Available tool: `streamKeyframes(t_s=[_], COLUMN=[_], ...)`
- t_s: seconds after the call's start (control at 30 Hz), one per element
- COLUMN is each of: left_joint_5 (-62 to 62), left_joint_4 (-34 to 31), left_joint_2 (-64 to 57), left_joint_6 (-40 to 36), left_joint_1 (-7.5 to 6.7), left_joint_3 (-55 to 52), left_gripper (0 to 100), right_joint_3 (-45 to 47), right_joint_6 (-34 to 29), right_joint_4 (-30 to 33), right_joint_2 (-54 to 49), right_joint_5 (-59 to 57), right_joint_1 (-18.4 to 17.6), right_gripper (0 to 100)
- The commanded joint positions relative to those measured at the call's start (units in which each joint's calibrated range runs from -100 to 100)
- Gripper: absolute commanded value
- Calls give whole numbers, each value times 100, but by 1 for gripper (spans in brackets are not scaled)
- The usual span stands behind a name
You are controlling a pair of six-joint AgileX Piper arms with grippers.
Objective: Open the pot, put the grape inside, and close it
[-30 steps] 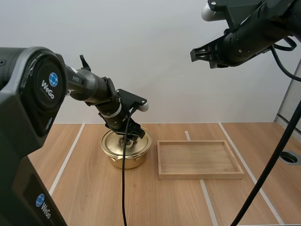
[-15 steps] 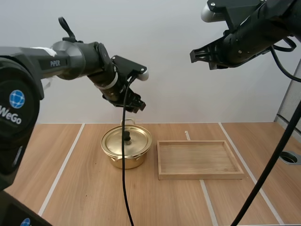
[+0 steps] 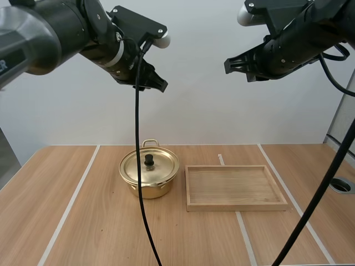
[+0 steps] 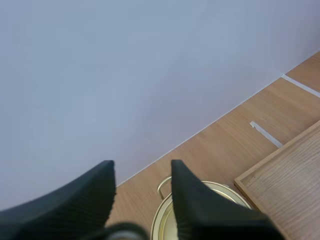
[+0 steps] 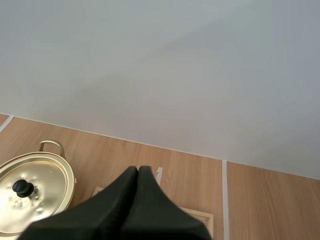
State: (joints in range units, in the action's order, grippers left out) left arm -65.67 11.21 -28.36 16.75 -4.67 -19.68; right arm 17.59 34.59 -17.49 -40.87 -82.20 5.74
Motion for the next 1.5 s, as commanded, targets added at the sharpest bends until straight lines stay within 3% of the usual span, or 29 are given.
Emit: streamKeyframes(t_s=[0.0,0.03,0.37,0.5,0.67,0.77,0.93,1.33,1.47], left_joint_5=[9,9,-5,-5,-271,-270,1006,1590,1627], left_joint_4=[6,6,45,45,103,-126,-734,-2429,-2607], left_joint_2=[-277,-355,-1159,-1506,-2175,-2449,-2947,-3736,-4114], left_joint_6=[-61,-61,-61,-61,-152,-1159,-2277,-3768,-3975], left_joint_1=[-16,-16,-16,-16,-16,-16,-16,-16,-16], left_joint_3=[64,64,64,64,64,30,-521,-2347,-2859], left_gripper=[8,0,0,0,0,0,0,0,0], right_joint_3=[28,28,28,28,28,28,301,2131,2678], right_joint_6=[42,42,32,-339,-373,-373,-330,-27,128], right_joint_4=[-23,-23,-283,-648,-1144,-1274,-1309,-1309,-1309], right_joint_2=[-82,-82,-82,-82,-82,-172,-557,-1915,-2169], right_joint_5=[-27,-27,-104,-104,-104,-104,63,1394,1576], right_joint_1=[23,23,23,23,23,23,23,23,23], right_gripper=[0,0,0,0,0,0,0,0,0])
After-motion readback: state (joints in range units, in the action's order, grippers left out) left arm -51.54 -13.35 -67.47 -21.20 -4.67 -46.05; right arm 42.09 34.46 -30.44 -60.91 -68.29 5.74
